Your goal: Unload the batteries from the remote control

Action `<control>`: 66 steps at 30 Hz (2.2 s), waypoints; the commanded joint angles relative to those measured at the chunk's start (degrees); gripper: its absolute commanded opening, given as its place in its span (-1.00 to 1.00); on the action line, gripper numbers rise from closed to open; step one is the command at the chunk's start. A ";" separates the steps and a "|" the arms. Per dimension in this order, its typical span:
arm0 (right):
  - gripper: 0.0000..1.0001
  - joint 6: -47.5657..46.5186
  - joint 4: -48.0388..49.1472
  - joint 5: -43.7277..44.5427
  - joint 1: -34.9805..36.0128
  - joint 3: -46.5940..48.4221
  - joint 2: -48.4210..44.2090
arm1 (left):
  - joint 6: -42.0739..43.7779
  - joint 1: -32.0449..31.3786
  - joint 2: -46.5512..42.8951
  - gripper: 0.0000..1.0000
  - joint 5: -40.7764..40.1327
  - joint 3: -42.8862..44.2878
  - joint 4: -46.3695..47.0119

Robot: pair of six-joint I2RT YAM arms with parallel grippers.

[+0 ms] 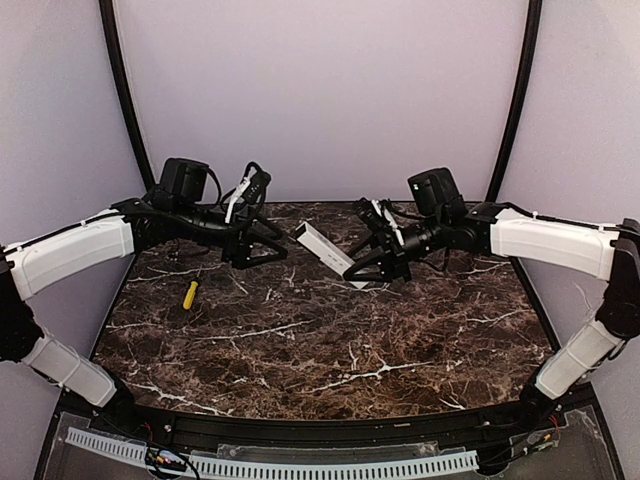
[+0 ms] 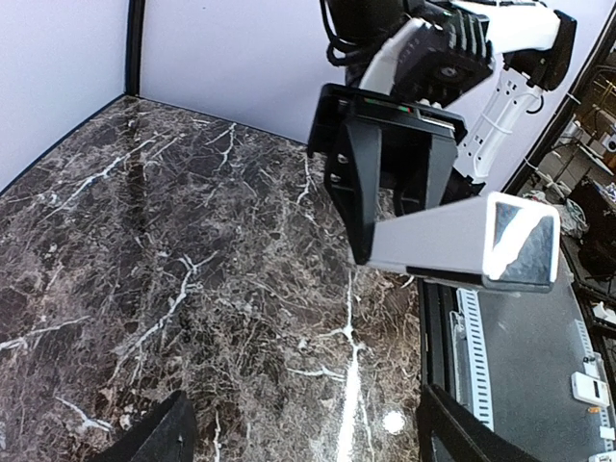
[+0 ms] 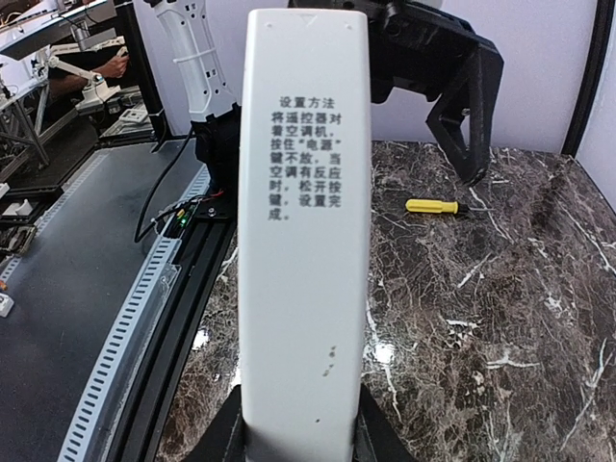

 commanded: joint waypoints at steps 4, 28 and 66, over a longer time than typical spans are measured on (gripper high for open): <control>-1.00 -0.41 -3.81 2.20 1.56 5.22 3.80 | 1.65 -1.95 -3.83 0.61 2.18 -5.26 4.93; -1.00 -4.24 -14.63 3.79 4.57 13.14 11.25 | 2.54 -3.33 -2.71 0.52 2.26 -6.68 5.89; -1.00 -4.20 -13.91 6.93 4.99 12.40 9.77 | 3.32 -4.01 -1.78 0.38 0.39 -6.02 2.92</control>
